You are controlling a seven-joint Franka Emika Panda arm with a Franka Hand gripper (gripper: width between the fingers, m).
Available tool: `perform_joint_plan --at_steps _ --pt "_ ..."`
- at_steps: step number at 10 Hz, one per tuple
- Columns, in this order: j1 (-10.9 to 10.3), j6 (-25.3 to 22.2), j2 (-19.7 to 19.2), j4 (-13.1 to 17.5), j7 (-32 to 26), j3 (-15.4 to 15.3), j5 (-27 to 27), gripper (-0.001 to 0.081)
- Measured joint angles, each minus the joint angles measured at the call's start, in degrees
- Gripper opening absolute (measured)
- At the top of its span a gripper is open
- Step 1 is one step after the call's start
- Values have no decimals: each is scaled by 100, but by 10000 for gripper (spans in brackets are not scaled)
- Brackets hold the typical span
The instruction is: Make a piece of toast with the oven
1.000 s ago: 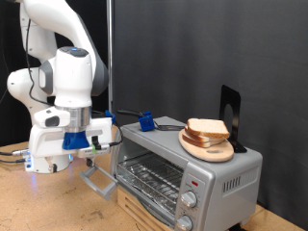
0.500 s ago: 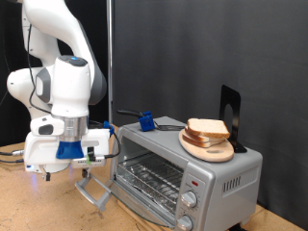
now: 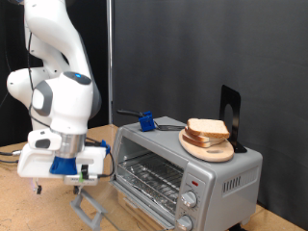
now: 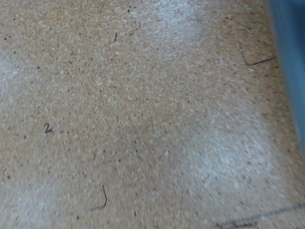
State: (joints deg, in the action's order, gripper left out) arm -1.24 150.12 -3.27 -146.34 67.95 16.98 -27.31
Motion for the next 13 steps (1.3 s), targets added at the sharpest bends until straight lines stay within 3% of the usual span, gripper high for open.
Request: perform_joint_plan --at_steps 3,5,7,10,13 --pt "-43 464 -703 144 624 -6 -227 682" --pt "-56 644 -1050 300 702 -10 -232 682" --pt "-41 846 -1162 351 623 -50 -201 682" --pt "293 1004 -1054 249 -598 -542 827 682" --pt "632 784 -462 26 -2153 -1022 2338 682"
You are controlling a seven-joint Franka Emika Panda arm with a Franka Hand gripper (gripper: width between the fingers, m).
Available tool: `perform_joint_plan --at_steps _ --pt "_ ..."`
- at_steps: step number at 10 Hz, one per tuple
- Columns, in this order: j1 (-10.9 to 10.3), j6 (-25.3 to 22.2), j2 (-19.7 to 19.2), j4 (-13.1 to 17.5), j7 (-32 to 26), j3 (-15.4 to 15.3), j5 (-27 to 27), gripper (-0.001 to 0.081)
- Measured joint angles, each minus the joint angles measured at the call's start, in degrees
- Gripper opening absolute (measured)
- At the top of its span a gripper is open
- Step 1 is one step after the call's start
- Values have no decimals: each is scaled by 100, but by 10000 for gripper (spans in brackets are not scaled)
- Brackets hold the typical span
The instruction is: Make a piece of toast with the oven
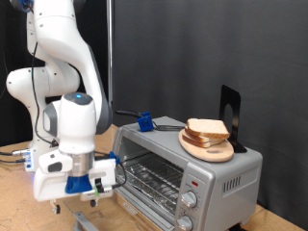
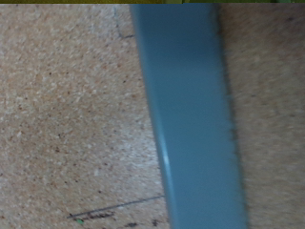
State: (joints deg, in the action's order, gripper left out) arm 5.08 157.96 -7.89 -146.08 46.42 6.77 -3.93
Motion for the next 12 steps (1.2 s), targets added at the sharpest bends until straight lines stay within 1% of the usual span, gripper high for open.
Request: perform_joint_plan --at_steps 1,2,3,4,5,6,7,8,10,12 --pt "24 -188 237 -41 -366 -38 327 682" --pt "25 -361 474 -66 -602 -37 487 682" --pt "25 -505 742 -186 -695 -36 527 682" --pt "25 -500 722 -189 -689 -36 527 682" --pt "24 -562 728 -173 -979 -34 852 682" --pt "30 -840 806 -107 -1578 9 1452 682" --pt "72 -1310 944 12 -2202 110 1950 682" --pt "142 -1822 1097 148 -2651 246 2184 682" --pt "292 -2701 1318 429 -3148 509 2255 682" --pt "421 -3362 1456 739 -3409 735 2275 682"
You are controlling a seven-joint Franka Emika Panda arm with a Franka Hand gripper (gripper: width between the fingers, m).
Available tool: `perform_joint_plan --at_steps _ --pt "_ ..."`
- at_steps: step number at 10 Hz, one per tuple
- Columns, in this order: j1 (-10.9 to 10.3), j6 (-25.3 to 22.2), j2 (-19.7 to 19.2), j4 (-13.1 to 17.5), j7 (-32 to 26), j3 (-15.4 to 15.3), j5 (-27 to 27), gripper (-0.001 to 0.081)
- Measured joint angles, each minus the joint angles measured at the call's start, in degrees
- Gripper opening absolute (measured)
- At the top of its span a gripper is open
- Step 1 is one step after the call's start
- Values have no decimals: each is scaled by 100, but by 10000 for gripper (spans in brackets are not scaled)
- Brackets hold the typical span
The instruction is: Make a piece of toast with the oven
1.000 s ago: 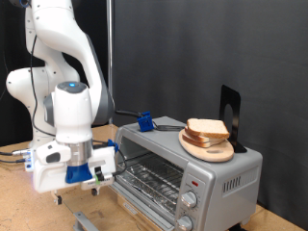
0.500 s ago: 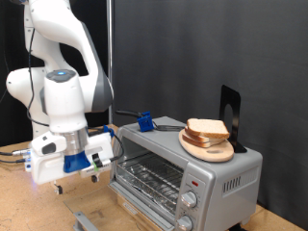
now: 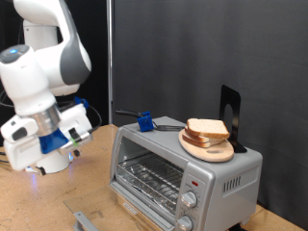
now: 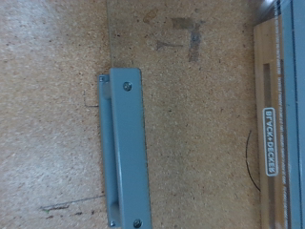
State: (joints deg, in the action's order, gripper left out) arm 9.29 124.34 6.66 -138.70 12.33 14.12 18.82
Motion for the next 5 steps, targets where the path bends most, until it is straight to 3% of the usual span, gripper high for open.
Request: perform_joint_plan --at_steps 3,5 --pt "75 -483 206 333 -22 187 117 682" --pt "76 -515 260 331 34 187 120 682"
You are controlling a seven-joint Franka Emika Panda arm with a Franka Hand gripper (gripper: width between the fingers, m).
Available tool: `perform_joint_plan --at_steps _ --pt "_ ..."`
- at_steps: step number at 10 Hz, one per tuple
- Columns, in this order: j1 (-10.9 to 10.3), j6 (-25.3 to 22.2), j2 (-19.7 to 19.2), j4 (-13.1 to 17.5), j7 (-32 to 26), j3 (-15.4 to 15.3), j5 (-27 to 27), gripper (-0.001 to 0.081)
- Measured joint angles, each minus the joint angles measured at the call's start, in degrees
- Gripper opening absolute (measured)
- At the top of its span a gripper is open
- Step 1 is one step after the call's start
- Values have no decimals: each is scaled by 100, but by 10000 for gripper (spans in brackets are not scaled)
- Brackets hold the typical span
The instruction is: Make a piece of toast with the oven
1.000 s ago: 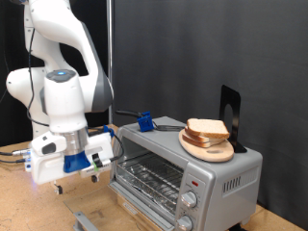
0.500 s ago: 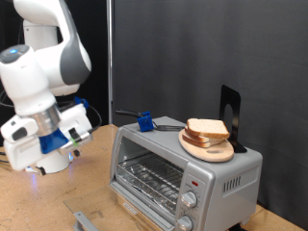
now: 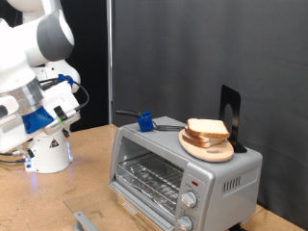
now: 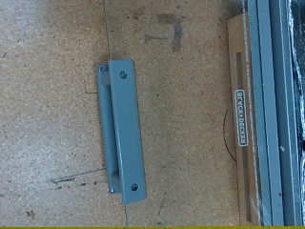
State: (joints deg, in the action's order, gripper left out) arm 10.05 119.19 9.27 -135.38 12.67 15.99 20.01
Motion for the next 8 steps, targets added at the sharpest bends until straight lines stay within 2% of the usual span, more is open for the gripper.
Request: perform_joint_plan --at_steps 1,3,4,6,8 --pt "-11 -78 7 8 -120 0 325 682" --pt "-45 -897 174 207 -653 -2 1049 682" --pt "-78 -1173 318 268 -1029 -16 1146 682" --pt "-202 -1273 677 259 -1933 -115 1080 682" --pt "-287 -1104 1071 188 -2596 -344 762 682"
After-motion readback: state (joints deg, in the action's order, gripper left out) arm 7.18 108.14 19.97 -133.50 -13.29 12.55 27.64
